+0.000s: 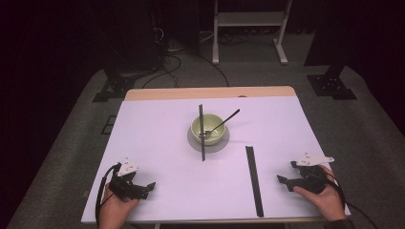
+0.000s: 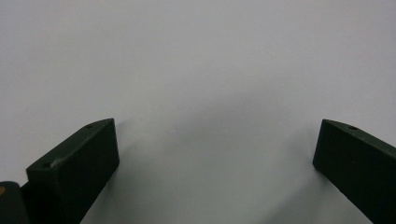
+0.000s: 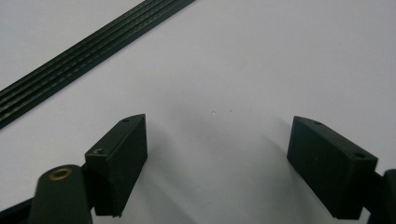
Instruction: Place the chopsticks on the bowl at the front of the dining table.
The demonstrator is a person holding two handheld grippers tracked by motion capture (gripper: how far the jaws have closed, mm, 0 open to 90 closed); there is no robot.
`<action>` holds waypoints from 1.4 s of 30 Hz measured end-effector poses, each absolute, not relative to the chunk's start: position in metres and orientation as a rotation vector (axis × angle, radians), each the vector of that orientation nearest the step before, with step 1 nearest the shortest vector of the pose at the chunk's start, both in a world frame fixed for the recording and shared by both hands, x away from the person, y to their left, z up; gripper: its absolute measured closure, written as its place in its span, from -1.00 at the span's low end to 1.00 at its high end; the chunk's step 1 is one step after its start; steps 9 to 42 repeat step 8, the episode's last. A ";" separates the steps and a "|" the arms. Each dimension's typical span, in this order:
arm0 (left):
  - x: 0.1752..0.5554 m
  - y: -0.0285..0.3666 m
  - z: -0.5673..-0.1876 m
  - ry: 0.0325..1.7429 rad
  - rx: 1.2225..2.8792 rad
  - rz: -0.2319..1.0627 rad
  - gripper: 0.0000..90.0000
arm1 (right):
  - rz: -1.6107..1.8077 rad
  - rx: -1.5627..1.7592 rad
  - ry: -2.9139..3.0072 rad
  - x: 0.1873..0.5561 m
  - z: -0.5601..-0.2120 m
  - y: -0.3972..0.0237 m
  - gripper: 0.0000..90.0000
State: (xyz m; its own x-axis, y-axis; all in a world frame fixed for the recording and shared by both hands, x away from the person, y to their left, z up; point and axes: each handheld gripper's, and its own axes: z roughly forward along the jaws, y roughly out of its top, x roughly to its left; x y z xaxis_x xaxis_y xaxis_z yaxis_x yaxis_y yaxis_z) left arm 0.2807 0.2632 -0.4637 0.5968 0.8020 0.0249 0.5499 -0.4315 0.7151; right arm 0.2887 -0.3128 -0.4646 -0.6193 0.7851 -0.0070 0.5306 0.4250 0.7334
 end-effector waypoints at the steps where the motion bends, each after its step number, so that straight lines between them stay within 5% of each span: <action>1: 0.281 0.263 -0.464 1.065 2.147 0.480 -1.00 | 1.014 1.129 2.336 0.289 -0.465 -0.313 -0.59; 42: 0.281 0.263 -0.464 1.064 2.148 0.481 -1.00 | 1.017 1.135 2.337 0.289 -0.465 -0.313 -0.59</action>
